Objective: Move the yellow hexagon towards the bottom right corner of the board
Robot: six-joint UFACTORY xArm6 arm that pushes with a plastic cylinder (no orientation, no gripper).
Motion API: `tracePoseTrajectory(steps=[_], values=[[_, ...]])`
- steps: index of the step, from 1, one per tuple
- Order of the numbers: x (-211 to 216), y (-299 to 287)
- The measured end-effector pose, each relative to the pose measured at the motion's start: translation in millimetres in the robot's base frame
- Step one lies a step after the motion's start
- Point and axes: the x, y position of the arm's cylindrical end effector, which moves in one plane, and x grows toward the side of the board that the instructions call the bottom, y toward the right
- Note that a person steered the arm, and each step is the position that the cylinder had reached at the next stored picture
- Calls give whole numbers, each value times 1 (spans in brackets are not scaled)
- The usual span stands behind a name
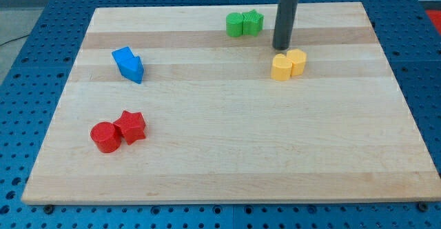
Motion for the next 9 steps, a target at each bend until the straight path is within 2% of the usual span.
tracePoseTrajectory(steps=[1, 2, 4, 7, 8, 9], values=[[11, -3], [30, 28], [87, 60], [159, 42], [167, 56], [141, 54]])
